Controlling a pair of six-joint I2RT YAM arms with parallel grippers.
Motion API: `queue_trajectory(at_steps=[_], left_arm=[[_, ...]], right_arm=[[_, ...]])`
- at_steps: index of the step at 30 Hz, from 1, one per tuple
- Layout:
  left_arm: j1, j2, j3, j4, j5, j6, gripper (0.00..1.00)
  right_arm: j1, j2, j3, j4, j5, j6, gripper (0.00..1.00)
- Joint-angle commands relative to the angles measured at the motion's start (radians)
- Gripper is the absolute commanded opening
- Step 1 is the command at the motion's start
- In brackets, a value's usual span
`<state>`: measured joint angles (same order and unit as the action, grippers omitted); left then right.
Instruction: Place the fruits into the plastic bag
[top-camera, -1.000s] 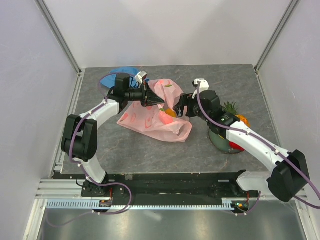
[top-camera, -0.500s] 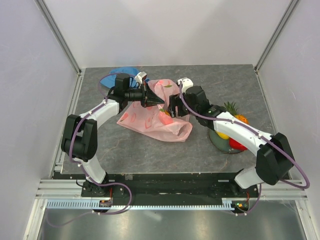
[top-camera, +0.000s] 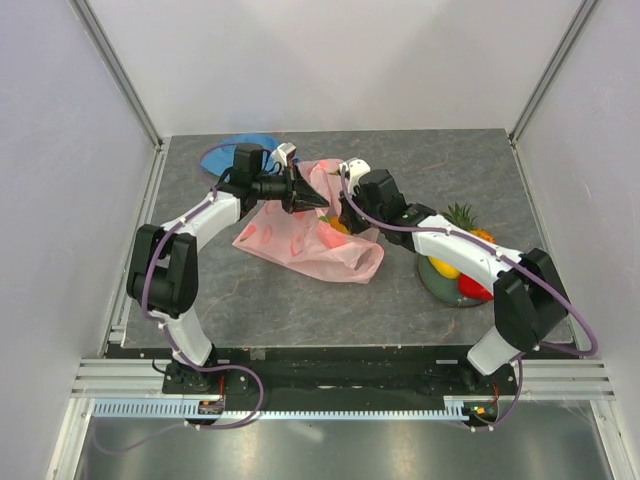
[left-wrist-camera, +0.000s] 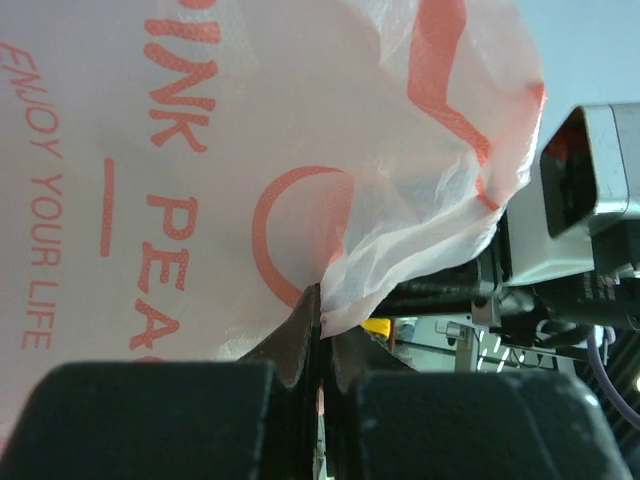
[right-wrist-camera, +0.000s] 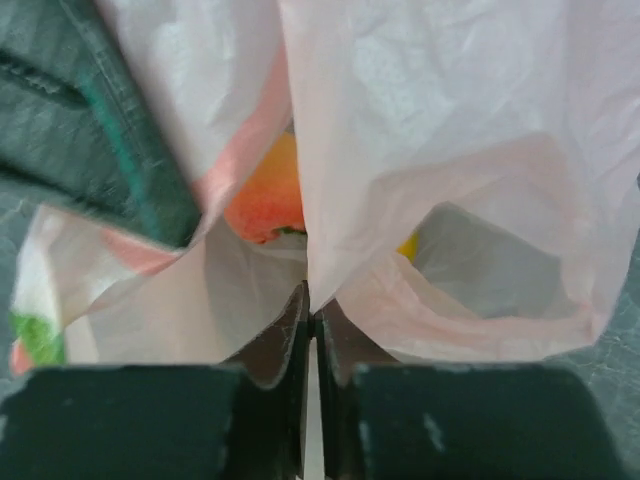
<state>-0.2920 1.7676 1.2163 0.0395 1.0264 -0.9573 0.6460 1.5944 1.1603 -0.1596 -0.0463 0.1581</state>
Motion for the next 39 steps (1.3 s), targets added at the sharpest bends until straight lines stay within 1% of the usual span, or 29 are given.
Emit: queue_trajectory(at_steps=[1, 2, 4, 9, 12, 15, 16, 18, 21, 22, 24, 25, 27, 28, 30, 31, 32, 34, 35, 37, 38, 39], left_arm=[[0.005, 0.056, 0.182, -0.225, -0.055, 0.239, 0.01], [0.005, 0.068, 0.205, -0.249, -0.063, 0.261, 0.02], [0.005, 0.101, 0.259, -0.285, -0.084, 0.302, 0.01], [0.001, 0.161, 0.353, -0.303, -0.091, 0.361, 0.02], [-0.013, 0.188, 0.388, -0.311, -0.072, 0.388, 0.05], [-0.045, 0.205, 0.404, -0.314, -0.051, 0.411, 0.10], [-0.067, 0.208, 0.405, -0.316, -0.046, 0.420, 0.13], [-0.090, 0.217, 0.411, -0.316, -0.034, 0.427, 0.16], [-0.125, 0.227, 0.423, -0.320, -0.035, 0.442, 0.26], [-0.136, 0.225, 0.425, -0.322, -0.040, 0.445, 0.35], [-0.136, 0.207, 0.433, -0.320, -0.054, 0.462, 0.46], [-0.137, 0.193, 0.434, -0.325, -0.067, 0.474, 0.56], [-0.136, 0.158, 0.436, -0.331, -0.106, 0.514, 0.63], [-0.136, 0.115, 0.434, -0.332, -0.124, 0.528, 0.68], [-0.136, 0.066, 0.414, -0.332, -0.190, 0.561, 0.71], [-0.136, 0.003, 0.402, -0.332, -0.221, 0.574, 0.73], [-0.136, -0.028, 0.369, -0.332, -0.294, 0.597, 0.75], [-0.137, -0.132, 0.326, -0.326, -0.382, 0.615, 0.77], [-0.136, -0.173, 0.274, -0.323, -0.490, 0.621, 0.78], [-0.139, -0.320, 0.178, -0.305, -0.717, 0.615, 0.80], [-0.141, -0.353, 0.111, -0.300, -0.770, 0.608, 0.80], [-0.145, -0.387, 0.079, -0.300, -0.819, 0.605, 0.80]], right_arm=[[0.004, -0.019, 0.065, -0.056, -0.024, -0.026, 0.03], [0.003, -0.030, 0.064, -0.070, -0.020, -0.022, 0.00], [0.001, -0.073, 0.059, -0.112, -0.004, 0.006, 0.00], [0.000, -0.166, 0.042, -0.224, 0.040, 0.113, 0.00], [0.000, -0.207, 0.027, -0.305, 0.061, 0.199, 0.00], [0.000, -0.250, 0.006, -0.333, 0.066, 0.274, 0.00], [0.000, -0.258, 0.003, -0.353, 0.069, 0.294, 0.00], [0.000, -0.283, 0.004, -0.395, 0.080, 0.346, 0.00], [-0.002, -0.321, -0.001, -0.443, 0.121, 0.421, 0.00], [0.000, -0.330, -0.005, -0.446, 0.131, 0.440, 0.00], [0.000, -0.352, -0.014, -0.452, 0.163, 0.490, 0.00], [0.000, -0.355, -0.019, -0.452, 0.177, 0.512, 0.00], [-0.002, -0.353, -0.022, -0.451, 0.203, 0.550, 0.00], [0.000, -0.352, -0.019, -0.449, 0.204, 0.560, 0.00], [0.000, -0.334, -0.013, -0.434, 0.207, 0.577, 0.00], [0.000, -0.320, -0.008, -0.426, 0.204, 0.590, 0.00], [0.000, -0.312, -0.007, -0.410, 0.203, 0.600, 0.00], [-0.002, -0.300, -0.002, -0.400, 0.200, 0.632, 0.00], [0.000, -0.286, -0.002, -0.385, 0.197, 0.641, 0.00], [0.001, -0.266, -0.008, -0.362, 0.188, 0.676, 0.00], [0.001, -0.261, -0.011, -0.342, 0.181, 0.684, 0.00], [0.001, -0.255, -0.013, -0.333, 0.175, 0.689, 0.00]])
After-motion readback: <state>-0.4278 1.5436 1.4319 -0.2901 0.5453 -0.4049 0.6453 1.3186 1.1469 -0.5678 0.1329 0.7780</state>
